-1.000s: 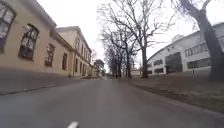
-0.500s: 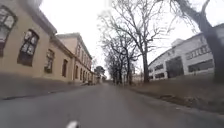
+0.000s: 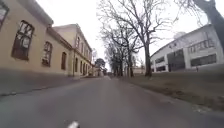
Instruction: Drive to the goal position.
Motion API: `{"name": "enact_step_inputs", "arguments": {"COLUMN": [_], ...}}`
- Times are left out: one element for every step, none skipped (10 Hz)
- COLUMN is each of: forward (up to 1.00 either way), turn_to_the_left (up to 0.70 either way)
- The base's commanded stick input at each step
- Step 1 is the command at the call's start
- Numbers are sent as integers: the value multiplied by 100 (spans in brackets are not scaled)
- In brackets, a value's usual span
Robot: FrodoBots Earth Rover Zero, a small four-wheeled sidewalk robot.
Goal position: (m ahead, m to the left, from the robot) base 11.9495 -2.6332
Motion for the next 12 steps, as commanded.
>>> {"name": "enact_step_inputs", "arguments": {"forward": [100,100,100,100,100,100,100,100,100,100,100,100], "turn_to_the_left": [0,0,0,0,0,0,0,0,0,0,0,0]}}
